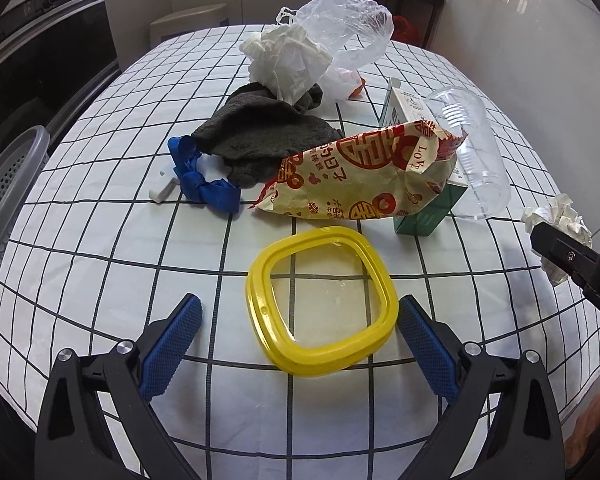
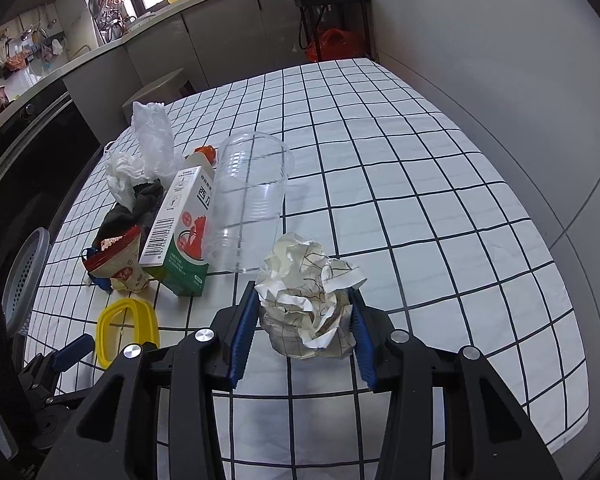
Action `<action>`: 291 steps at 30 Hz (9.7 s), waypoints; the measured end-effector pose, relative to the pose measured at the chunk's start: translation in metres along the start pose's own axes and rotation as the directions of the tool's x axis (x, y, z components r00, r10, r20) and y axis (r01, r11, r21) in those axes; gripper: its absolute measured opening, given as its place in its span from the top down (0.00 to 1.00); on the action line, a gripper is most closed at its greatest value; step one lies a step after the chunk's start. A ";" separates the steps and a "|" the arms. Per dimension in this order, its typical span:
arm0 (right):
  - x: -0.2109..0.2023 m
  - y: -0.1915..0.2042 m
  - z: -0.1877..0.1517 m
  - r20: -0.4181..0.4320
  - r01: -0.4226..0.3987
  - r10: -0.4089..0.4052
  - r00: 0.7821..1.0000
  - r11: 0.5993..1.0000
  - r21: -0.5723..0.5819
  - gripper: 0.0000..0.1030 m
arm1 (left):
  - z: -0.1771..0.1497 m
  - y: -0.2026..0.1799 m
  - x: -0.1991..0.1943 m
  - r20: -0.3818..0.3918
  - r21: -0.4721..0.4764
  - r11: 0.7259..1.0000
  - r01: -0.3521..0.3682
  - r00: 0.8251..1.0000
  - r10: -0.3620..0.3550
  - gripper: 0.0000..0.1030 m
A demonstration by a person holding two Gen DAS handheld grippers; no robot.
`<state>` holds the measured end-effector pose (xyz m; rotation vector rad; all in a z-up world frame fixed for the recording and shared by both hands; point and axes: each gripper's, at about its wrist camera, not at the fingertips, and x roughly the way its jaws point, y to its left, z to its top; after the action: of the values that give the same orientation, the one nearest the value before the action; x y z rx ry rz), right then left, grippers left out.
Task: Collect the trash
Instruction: 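Close the right gripper on the crumpled paper while the left gripper grasps the yellow lid ring, then carry the crumpled paper and yellow lid ring with both grippers over the grey wastebasket, then open both grippers to drop the paper and lid ring into the wastebasket, then move both grippers back over the table toward the remaining trash, then grasp the clear plastic cup with the right gripper while the left gripper grasps the blue spray trigger, then carry the clear cup and blue spray trigger with both grippers over the wastebasket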
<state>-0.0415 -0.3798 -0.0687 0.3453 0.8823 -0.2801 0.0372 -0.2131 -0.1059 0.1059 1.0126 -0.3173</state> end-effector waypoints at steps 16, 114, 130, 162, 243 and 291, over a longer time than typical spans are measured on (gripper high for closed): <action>-0.004 0.017 -0.001 0.011 -0.016 0.017 1.000 0.999 -0.030 0.59 | 0.000 0.019 -0.028 0.093 0.030 0.999 -0.031 0.995 0.028 0.32; 0.108 0.512 0.019 -0.236 -0.510 0.453 0.860 0.734 -0.448 0.30 | 0.060 0.460 -0.045 0.029 -0.355 0.883 -0.308 0.940 0.340 0.26; 0.099 0.505 0.016 -0.224 -0.500 0.449 0.865 0.743 -0.445 0.30 | 0.060 0.455 -0.052 0.044 -0.352 0.882 -0.314 0.935 0.351 0.26; 0.016 0.356 0.005 -0.080 -0.412 0.412 0.907 0.835 -0.366 0.30 | 0.050 0.343 -0.104 0.181 -0.278 0.932 -0.232 0.940 0.288 0.18; 0.057 0.033 0.055 -0.012 -0.014 0.014 1.000 1.000 -0.007 0.49 | 0.067 0.101 0.008 0.086 0.024 1.000 -0.014 0.996 0.012 0.11; -0.031 0.054 0.024 0.132 -0.106 0.114 0.985 0.992 -0.071 0.49 | 0.061 0.129 -0.072 0.252 0.039 0.999 0.008 0.968 -0.017 0.93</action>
<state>-0.0230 -0.3377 -0.0209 0.3107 0.7338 -0.1706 0.0913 -0.0895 -0.0203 0.0906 0.7555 -0.3520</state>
